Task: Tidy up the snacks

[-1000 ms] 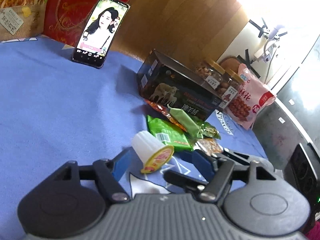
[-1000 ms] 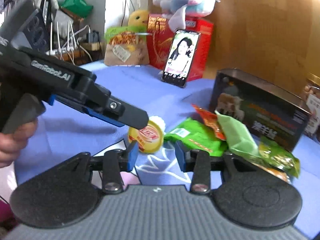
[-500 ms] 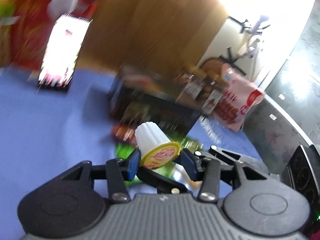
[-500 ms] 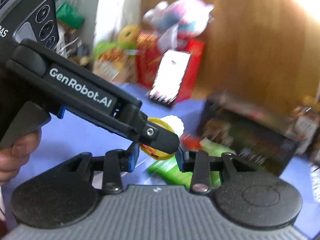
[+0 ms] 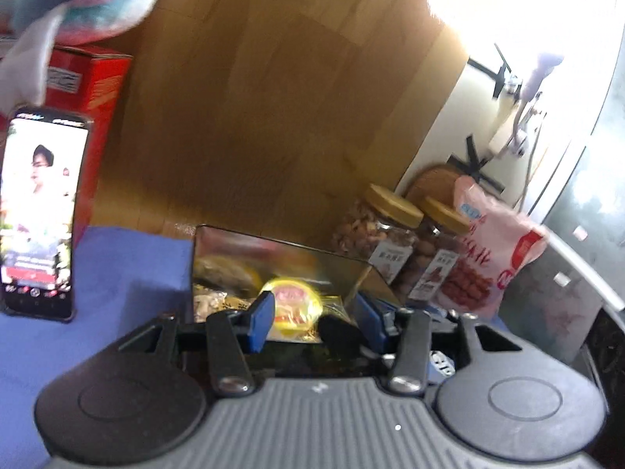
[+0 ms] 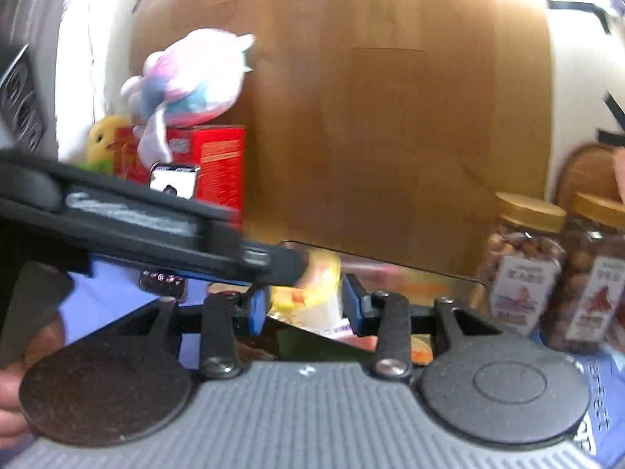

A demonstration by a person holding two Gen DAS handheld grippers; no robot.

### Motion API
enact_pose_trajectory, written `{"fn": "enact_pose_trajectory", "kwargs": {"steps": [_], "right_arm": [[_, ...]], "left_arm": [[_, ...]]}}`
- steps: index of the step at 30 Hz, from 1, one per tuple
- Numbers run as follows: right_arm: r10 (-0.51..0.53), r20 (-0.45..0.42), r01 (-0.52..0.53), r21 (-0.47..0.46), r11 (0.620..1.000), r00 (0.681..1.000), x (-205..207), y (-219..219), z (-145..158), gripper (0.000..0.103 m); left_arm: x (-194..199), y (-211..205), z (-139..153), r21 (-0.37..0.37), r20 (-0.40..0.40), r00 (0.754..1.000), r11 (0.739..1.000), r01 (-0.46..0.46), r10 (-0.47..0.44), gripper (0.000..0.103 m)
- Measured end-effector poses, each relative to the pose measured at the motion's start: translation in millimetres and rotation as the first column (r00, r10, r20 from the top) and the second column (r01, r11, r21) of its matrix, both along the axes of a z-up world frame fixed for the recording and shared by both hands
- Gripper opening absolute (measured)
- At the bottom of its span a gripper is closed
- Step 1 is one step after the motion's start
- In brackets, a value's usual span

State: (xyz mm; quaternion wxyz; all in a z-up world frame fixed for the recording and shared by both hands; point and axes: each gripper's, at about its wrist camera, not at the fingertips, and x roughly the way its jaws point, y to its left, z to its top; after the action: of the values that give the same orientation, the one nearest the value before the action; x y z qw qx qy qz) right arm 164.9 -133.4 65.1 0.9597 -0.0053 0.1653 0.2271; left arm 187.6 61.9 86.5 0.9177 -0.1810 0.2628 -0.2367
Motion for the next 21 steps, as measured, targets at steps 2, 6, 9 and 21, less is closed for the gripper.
{"fn": "enact_pose_trajectory", "kwargs": {"steps": [2, 6, 9, 21], "right_arm": [[0.026, -0.023, -0.025, 0.046, 0.999, 0.999, -14, -14, -4, 0.043], [0.099, -0.109, -0.091, 0.078, 0.993, 0.989, -41, -25, -24, 0.043], [0.158, -0.153, -0.161, -0.004, 0.987, 0.975, -52, -13, -38, 0.057], [0.218, -0.361, -0.180, 0.136, 0.974, 0.907, -22, -31, -53, 0.049]], "left_arm": [[-17, 16, -3, -0.016, 0.020, 1.000, 1.000, -0.007, 0.007, 0.047], [-31, 36, -21, -0.048, -0.033, 0.999, 0.998, -0.027, 0.026, 0.052], [-38, 42, -43, -0.088, -0.108, 0.994, 0.996, -0.035, 0.025, 0.052], [-84, 43, -71, -0.129, -0.186, 0.982, 0.992, 0.007, -0.031, 0.052]]}}
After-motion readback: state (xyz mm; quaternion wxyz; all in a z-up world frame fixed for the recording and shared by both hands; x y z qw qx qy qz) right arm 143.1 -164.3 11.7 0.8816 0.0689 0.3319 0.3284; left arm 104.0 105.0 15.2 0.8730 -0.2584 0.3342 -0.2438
